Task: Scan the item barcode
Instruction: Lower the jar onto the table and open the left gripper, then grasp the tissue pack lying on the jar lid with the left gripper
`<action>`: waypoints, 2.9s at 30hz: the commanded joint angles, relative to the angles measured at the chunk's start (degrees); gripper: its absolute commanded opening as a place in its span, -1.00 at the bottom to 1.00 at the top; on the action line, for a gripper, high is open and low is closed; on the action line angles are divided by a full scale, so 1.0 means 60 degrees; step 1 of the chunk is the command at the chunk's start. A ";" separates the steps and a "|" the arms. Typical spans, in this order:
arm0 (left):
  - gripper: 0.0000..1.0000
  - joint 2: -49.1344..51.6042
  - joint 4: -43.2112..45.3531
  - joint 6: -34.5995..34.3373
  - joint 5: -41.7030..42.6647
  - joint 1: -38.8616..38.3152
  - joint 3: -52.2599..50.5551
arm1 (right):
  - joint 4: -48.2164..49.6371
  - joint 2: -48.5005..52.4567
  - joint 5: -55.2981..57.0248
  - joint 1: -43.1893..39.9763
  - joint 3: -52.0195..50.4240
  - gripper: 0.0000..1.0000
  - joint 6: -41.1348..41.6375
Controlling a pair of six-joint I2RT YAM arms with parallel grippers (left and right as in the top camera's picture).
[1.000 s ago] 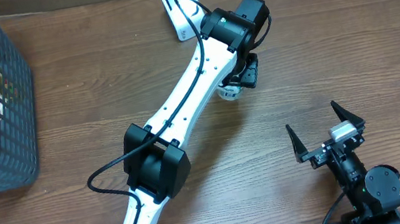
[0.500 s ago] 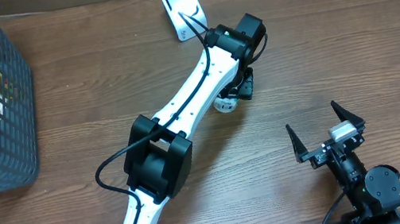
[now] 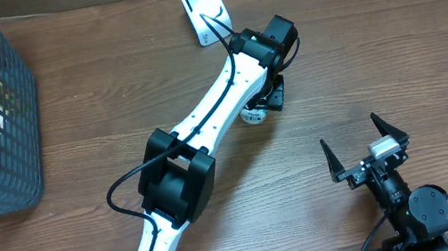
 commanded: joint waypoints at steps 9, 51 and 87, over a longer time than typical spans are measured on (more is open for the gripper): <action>-0.06 0.0062 0.0353 -0.0204 -0.0131 0.0004 -0.0237 | 0.0033 -0.0080 -0.0015 0.0018 -0.0102 1.00 -0.0004; 0.86 -0.0095 -0.0219 0.1075 0.1599 0.0572 0.0973 | 0.0033 -0.0080 -0.0015 0.0018 -0.0102 1.00 -0.0004; -0.07 -0.0084 -0.1370 0.4940 0.6062 0.2426 0.0291 | 0.0033 -0.0080 -0.0015 0.0018 -0.0102 1.00 -0.0004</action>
